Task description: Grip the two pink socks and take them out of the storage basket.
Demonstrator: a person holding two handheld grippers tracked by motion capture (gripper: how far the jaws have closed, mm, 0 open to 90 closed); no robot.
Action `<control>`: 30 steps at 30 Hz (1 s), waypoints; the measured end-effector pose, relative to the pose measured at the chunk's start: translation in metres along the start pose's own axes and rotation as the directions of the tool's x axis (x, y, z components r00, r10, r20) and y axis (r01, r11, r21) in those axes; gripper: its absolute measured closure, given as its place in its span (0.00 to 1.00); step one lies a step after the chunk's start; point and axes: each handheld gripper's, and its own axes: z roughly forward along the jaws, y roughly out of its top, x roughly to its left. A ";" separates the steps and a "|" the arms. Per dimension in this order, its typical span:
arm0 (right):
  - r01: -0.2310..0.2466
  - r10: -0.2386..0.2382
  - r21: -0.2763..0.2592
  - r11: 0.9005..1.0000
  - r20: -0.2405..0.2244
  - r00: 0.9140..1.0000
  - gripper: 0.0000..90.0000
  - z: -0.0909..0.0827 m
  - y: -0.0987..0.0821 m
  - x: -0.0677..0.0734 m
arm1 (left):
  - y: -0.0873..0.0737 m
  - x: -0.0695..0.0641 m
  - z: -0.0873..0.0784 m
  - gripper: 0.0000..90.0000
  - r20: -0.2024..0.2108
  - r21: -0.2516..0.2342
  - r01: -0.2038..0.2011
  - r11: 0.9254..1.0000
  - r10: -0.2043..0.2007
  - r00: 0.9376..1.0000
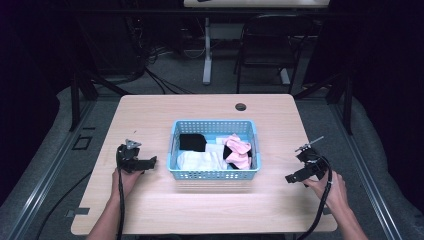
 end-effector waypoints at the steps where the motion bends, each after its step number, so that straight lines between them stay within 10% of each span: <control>1: 0.000 0.000 0.000 1.000 0.000 1.000 0.00 0.000 0.000 0.000 | 0.000 0.000 0.000 0.08 -0.001 0.000 0.000 1.000 0.000 1.000; 30: 0.177 -0.179 -0.055 0.983 -0.021 0.984 0.00 -0.048 0.058 0.055 | -0.002 -0.005 -0.003 0.08 0.007 0.004 -0.009 1.000 0.009 1.000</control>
